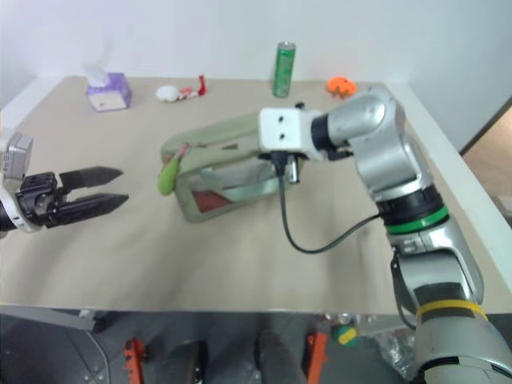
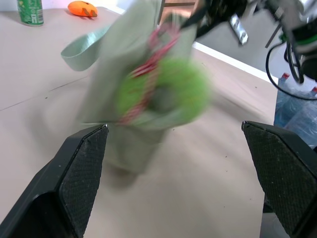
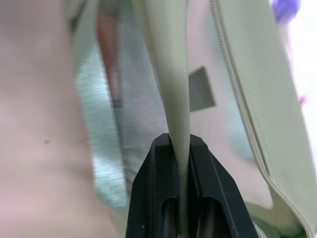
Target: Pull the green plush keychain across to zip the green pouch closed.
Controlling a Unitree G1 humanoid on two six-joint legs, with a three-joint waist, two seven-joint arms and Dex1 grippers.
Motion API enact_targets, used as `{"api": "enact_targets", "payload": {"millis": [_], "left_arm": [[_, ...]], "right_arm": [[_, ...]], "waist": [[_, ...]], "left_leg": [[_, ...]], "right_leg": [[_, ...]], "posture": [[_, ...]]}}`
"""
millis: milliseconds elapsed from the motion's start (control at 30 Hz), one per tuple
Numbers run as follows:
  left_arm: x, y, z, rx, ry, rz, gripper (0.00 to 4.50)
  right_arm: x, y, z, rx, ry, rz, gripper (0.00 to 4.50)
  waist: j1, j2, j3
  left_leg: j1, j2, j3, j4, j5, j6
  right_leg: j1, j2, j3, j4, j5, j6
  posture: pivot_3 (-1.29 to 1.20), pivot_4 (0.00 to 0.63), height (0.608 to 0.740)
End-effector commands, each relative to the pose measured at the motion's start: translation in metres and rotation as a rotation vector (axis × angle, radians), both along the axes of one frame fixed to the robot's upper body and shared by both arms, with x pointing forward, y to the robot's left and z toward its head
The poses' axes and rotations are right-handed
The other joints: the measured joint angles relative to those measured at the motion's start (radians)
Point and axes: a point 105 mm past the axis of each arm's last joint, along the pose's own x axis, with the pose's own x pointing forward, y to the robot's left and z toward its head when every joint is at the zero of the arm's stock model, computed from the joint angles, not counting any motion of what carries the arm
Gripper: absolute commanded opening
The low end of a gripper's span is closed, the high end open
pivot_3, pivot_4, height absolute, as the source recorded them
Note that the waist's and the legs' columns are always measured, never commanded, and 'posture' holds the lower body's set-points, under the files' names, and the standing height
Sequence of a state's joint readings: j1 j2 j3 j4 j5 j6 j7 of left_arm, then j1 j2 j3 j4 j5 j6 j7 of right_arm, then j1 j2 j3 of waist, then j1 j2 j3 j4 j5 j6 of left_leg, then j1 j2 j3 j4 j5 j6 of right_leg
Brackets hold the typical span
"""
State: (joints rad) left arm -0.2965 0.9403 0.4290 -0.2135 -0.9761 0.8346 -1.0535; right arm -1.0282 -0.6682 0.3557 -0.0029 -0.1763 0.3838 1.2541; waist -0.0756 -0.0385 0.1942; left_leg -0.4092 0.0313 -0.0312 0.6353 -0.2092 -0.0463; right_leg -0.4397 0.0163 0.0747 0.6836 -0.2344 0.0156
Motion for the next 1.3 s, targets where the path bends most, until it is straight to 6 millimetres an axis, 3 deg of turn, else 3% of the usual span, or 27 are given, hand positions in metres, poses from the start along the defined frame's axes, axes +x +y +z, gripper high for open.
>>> {"api": "enact_targets", "payload": {"millis": [33,133,233,433,667,933,1133,1300], "left_arm": [[-0.002,-0.002,0.009,-0.002,-0.036,-0.009,4.5],[-0.003,-0.002,0.01,-0.003,-0.035,-0.011,4.5],[-0.004,-0.004,0.01,-0.002,-0.03,-0.013,4.5],[-0.004,-0.004,0.009,-0.006,-0.024,-0.011,4.5],[-0.005,-0.005,0.01,-0.016,-0.026,-0.006,4.5],[-0.005,-0.005,0.011,-0.025,-0.027,0.002,4.5],[-0.005,-0.006,0.01,-0.03,-0.025,0.007,4.5],[-0.005,-0.006,0.011,-0.03,-0.024,0.012,4.5]], "right_arm": [[0.0,0.006,0.004,0.014,-0.019,-0.118,0.04],[0.003,0.017,0.011,0.094,0.009,-0.193,0.04],[-0.002,0.033,0.035,0.239,0.069,-0.223,0.04],[-0.014,0.033,0.06,0.29,0.2,-0.242,0.04],[-0.026,0.036,0.055,0.254,0.276,-0.249,0.04],[-0.044,0.064,0.038,0.247,0.411,-0.181,0.04],[-0.033,0.078,0.024,0.339,0.457,-0.195,0.04],[-0.032,0.069,0.022,0.357,0.397,-0.151,1.74]], "waist": [[-0.002,0.0,0.0],[-0.002,0.0,0.0],[-0.006,0.0,0.0],[-0.002,0.0,0.0],[-0.001,0.0,0.0],[-0.003,0.0,0.0],[-0.004,-0.001,0.0],[-0.002,-0.001,-0.001]], "left_leg": [[0.0,0.0,0.001,0.0,0.0,0.0],[0.002,0.001,-0.001,0.001,0.0,0.0],[0.002,0.001,0.0,0.001,0.002,0.0],[-0.001,0.001,-0.001,0.0,0.002,-0.001],[-0.004,-0.001,-0.001,0.0,0.002,0.0],[-0.004,0.0,-0.002,0.0,0.002,0.0],[-0.004,0.0,-0.002,0.001,0.002,0.0],[-0.004,-0.001,-0.002,0.001,0.002,0.0]], "right_leg": [[0.0,0.0,0.0,0.0,0.0,0.0],[0.001,0.001,-0.001,0.0,0.001,0.0],[0.001,0.002,0.0,0.0,0.003,0.0],[0.0,0.002,0.0,0.0,0.002,0.0],[-0.002,-0.002,-0.001,-0.001,0.001,0.002],[-0.002,0.0,-0.001,0.0,0.001,0.001],[-0.002,0.0,-0.002,0.0,0.001,0.001],[-0.002,-0.001,-0.002,-0.001,0.001,0.002]], "posture": [[0.0,0.15,0.74],[0.0,0.15,0.74],[0.0,0.15,0.74],[0.0,0.15,0.74],[0.0,0.15,0.74],[0.0,0.15,0.74],[0.0,0.15,0.74],[0.0,0.15,0.74]]}}
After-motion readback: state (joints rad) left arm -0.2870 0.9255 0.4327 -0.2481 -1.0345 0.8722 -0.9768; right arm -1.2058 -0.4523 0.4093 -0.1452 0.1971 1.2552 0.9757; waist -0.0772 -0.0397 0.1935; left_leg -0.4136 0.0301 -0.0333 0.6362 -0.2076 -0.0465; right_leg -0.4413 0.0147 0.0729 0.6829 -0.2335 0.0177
